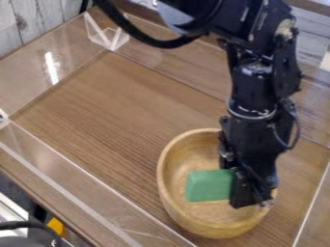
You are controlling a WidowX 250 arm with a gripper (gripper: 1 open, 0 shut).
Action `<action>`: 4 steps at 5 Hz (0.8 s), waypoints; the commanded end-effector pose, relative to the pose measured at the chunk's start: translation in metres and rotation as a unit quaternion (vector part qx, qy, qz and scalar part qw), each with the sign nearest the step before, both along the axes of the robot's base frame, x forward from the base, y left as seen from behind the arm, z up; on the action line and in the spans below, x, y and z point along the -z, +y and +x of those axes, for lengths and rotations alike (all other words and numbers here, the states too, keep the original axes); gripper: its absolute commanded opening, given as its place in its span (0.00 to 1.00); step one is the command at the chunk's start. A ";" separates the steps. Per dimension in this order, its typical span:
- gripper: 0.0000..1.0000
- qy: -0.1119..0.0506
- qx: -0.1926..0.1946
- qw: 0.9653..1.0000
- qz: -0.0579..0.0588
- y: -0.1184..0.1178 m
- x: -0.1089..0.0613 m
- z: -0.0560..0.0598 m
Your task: Remove the green block from inside the brown bowl and put it on the table
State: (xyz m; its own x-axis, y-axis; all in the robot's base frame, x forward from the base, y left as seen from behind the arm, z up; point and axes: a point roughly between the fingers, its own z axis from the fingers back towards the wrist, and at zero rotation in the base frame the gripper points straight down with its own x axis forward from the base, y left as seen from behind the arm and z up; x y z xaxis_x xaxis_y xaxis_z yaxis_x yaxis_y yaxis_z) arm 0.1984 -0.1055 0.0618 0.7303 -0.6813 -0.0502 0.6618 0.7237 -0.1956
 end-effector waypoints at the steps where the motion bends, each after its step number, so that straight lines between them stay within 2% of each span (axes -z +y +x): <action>1: 0.00 -0.017 -0.013 1.000 -0.006 -0.003 -0.008 0.003; 2: 0.00 -0.014 -0.029 0.999 -0.005 -0.005 -0.006 -0.001; 4: 0.00 -0.008 -0.008 1.000 -0.004 0.002 -0.009 0.006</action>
